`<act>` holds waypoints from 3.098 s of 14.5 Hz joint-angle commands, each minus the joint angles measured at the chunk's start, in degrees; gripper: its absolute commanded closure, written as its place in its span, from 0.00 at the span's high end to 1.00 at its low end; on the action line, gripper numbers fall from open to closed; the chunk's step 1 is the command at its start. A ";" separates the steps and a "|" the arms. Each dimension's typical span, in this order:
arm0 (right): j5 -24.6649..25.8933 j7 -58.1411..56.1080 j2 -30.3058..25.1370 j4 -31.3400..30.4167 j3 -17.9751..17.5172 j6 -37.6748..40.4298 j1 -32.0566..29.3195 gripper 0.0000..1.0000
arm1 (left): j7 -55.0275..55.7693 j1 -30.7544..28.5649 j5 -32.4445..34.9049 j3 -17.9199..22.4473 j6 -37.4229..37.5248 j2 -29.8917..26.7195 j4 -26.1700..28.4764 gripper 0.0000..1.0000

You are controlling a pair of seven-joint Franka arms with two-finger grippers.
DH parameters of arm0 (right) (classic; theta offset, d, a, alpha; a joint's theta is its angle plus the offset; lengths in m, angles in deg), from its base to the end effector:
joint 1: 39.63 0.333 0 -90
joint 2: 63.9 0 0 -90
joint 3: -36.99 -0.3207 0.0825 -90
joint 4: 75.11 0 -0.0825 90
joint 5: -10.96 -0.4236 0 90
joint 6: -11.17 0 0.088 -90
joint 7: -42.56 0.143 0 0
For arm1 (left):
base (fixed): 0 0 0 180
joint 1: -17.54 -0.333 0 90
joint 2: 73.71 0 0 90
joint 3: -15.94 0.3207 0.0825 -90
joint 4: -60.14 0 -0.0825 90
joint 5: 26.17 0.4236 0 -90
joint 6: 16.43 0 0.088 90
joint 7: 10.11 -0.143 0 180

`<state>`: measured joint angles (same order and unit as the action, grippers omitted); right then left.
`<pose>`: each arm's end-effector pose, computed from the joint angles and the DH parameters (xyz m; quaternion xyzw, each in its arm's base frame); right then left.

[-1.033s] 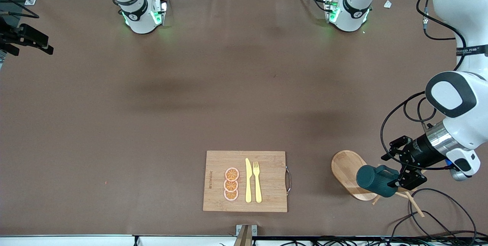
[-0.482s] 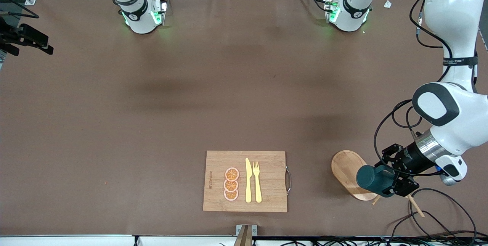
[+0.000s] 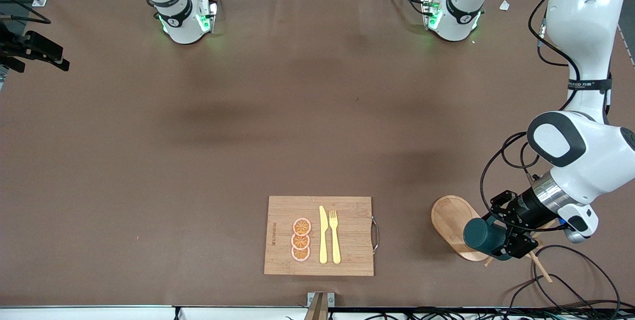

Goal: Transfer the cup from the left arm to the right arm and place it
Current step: 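Close the left gripper on the teal mug's rim, then lift the teal mug off the stand with the left gripper, then carry the mug to mid-table and set it down with the left gripper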

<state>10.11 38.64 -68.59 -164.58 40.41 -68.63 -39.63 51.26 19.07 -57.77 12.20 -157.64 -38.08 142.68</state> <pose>0.5447 -0.0316 0.6299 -0.9990 -0.0056 0.0428 0.0125 0.8012 -0.0754 0.3252 0.7412 0.6025 0.0350 0.2939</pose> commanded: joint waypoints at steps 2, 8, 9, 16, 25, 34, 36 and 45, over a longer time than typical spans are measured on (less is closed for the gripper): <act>0.07 0.32 -1.37 -1.06 0.10 -0.17 0.18 1.00 | 0.51 0.05 -0.92 -0.48 -1.43 1.11 -1.33 0.93; 0.07 0.32 -1.37 -1.06 0.10 -0.17 0.18 1.00 | 0.60 -0.04 -0.92 -0.48 -1.43 0.93 -1.33 0.72; 0.07 0.32 -1.37 -1.15 0.10 -0.17 0.18 1.00 | 0.60 -0.04 -0.92 -0.48 -1.43 0.67 -1.25 0.72; 0.16 0.32 -1.37 -1.06 0.10 -0.17 0.18 1.00 | 1.56 0.22 -0.13 -1.97 1.10 -3.01 -0.81 0.72; 0.16 0.32 -1.37 -1.15 0.10 -0.17 0.18 1.00 | 12.71 9.26 13.28 -1.97 9.90 -9.70 -0.98 0.72; 0.16 0.84 -0.58 0.78 0.45 -0.26 -0.17 1.00 | 28.87 26.75 45.61 -1.71 14.73 -8.65 -0.81 0.72; 0.16 1.11 0.39 0.87 0.45 -0.26 -0.18 1.00 | 35.19 30.61 54.66 -1.71 16.75 -7.08 -0.72 0.71; -0.28 0.49 6.79 0.96 1.24 -2.62 -0.97 1.00 | 60.16 46.00 92.30 -1.62 30.81 6.19 -0.63 0.69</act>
<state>10.14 38.88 -63.74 -164.25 41.45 -69.98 -39.81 107.60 62.22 28.51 9.81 -129.38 -34.54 143.20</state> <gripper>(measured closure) 0.000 0.145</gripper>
